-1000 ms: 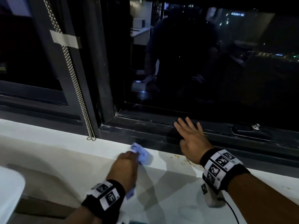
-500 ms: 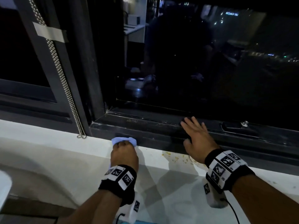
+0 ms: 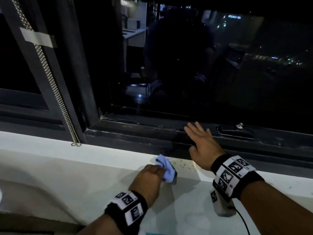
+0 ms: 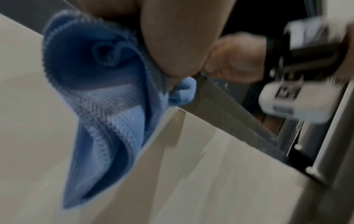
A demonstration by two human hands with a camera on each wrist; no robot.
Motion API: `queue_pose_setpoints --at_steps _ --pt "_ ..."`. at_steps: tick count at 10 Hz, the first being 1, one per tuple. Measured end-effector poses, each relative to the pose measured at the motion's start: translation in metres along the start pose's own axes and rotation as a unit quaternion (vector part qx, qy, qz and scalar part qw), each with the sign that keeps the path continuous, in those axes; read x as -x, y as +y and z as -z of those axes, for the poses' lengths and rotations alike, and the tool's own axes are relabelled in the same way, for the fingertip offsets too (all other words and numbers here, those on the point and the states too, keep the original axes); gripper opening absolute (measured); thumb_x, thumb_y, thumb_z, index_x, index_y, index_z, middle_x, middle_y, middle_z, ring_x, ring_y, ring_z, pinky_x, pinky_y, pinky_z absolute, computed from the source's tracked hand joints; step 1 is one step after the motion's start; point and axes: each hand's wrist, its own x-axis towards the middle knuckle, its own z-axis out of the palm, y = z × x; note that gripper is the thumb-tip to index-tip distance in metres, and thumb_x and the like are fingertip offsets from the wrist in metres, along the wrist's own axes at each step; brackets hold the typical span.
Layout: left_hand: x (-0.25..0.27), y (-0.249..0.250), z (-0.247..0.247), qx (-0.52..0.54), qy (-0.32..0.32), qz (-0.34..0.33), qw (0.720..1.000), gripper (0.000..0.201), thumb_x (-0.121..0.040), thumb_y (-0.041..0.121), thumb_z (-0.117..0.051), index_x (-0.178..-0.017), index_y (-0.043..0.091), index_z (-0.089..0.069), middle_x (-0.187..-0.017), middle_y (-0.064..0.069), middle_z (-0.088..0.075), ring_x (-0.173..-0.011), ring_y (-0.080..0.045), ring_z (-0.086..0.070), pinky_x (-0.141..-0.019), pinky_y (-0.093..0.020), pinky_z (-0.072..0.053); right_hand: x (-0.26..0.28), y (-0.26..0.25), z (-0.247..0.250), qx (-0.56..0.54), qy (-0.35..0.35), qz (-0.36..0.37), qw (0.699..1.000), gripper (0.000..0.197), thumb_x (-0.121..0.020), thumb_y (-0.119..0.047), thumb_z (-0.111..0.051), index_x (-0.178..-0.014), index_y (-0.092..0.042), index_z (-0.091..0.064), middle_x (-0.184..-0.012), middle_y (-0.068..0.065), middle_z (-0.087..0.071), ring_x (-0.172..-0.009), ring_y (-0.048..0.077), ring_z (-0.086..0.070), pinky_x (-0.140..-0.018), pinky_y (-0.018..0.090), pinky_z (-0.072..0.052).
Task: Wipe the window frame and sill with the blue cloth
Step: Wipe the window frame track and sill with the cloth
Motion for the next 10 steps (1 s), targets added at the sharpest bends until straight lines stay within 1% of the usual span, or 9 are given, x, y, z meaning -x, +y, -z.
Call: queue_pose_setpoints --at_steps 1,2,3,4,5,6,7,8,10 --pt "0.010 -0.017 0.013 0.009 -0.014 0.025 1.000 0.046 -0.044 0.017 -0.053 -0.088 0.016 -0.066 -0.089 -0.004 -0.070 -0.079 -0.023 -0.065 -0.074 -0.024 -0.050 0.006 0.009 0.004 -0.002 0.004 -0.003 1.000 0.069 -0.088 -0.009 -0.042 -0.150 -0.019 -0.013 -0.159 -0.004 -0.003 -0.144 0.012 0.010 -0.118 0.038 0.008" --pt "-0.008 -0.025 0.037 0.060 0.032 0.136 0.988 0.052 -0.046 0.011 -0.067 -0.097 0.016 -0.062 -0.106 0.003 -0.061 -0.085 -0.017 -0.061 -0.081 -0.022 -0.046 0.014 0.023 0.010 -0.001 0.030 -0.011 0.999 0.067 -0.089 -0.010 -0.042 -0.150 -0.018 -0.015 -0.158 -0.004 -0.008 -0.145 0.012 0.008 -0.118 0.039 0.007" --pt "-0.023 -0.006 0.028 0.104 0.092 0.141 0.980 0.038 -0.062 0.005 -0.065 -0.097 0.019 -0.063 -0.107 0.004 -0.061 -0.080 -0.016 -0.062 -0.074 -0.022 -0.048 0.017 0.032 0.011 0.002 0.037 -0.017 0.999 0.066 -0.089 -0.010 -0.042 -0.149 -0.019 -0.017 -0.158 -0.004 -0.011 -0.145 0.012 0.007 -0.118 0.038 0.007" --pt "-0.034 0.017 -0.002 0.037 0.137 0.125 0.982 0.030 -0.067 0.001 -0.071 -0.095 0.010 -0.068 -0.091 -0.008 -0.069 -0.083 -0.026 -0.066 -0.072 -0.032 -0.052 0.019 0.044 0.009 0.009 0.036 -0.023 0.999 0.067 -0.088 -0.010 -0.042 -0.149 -0.020 -0.016 -0.158 -0.004 -0.010 -0.145 0.013 0.007 -0.117 0.037 0.007" --pt "-0.034 0.020 -0.020 0.029 0.134 0.084 0.987 0.036 -0.054 0.000 -0.078 -0.088 0.010 -0.070 -0.082 -0.007 -0.071 -0.075 -0.024 -0.068 -0.067 -0.029 -0.053 0.020 0.049 0.006 0.010 0.030 -0.022 0.999 0.066 -0.089 -0.011 -0.042 -0.149 -0.020 -0.016 -0.158 -0.003 -0.009 -0.145 0.014 0.007 -0.117 0.037 0.007" --pt "-0.020 0.027 -0.031 0.027 0.075 -0.047 0.996 0.052 -0.039 0.007 -0.079 -0.090 0.012 -0.070 -0.085 -0.005 -0.072 -0.077 -0.020 -0.065 -0.077 -0.021 -0.043 0.021 0.053 0.003 0.016 0.026 -0.019 0.999 0.066 -0.091 -0.014 -0.042 -0.150 -0.021 -0.013 -0.159 -0.002 -0.006 -0.145 0.014 0.009 -0.115 0.037 0.012" --pt "-0.022 0.021 -0.019 0.033 0.094 -0.041 0.994 0.054 -0.035 0.009 -0.071 -0.089 0.009 -0.070 -0.088 -0.005 -0.072 -0.081 -0.016 -0.059 -0.078 -0.020 -0.040 0.023 0.061 0.003 0.029 0.030 -0.009 0.999 0.065 -0.091 -0.016 -0.041 -0.150 -0.022 -0.012 -0.159 -0.003 -0.005 -0.144 0.014 0.010 -0.114 0.037 0.014" --pt "-0.033 0.016 -0.001 0.093 0.100 0.067 0.988 0.050 -0.045 -0.006 -0.067 -0.093 0.010 -0.068 -0.095 -0.001 -0.068 -0.076 -0.011 -0.063 -0.073 -0.020 -0.045 0.026 0.076 0.005 0.060 0.033 0.004 0.998 0.064 -0.092 -0.018 -0.039 -0.149 -0.022 -0.012 -0.159 -0.003 -0.006 -0.144 0.014 0.010 -0.115 0.038 0.014" --pt "-0.050 0.035 -0.029 0.003 0.153 0.059 0.986 0.033 -0.070 0.001 -0.069 -0.100 0.014 -0.068 -0.095 -0.002 -0.071 -0.088 -0.020 -0.066 -0.076 -0.027 -0.051 0.023 0.084 0.005 0.142 0.011 0.007 0.990 0.066 -0.094 -0.032 -0.035 -0.150 -0.019 -0.003 -0.159 -0.003 0.000 -0.144 0.016 0.014 -0.115 0.046 0.013"
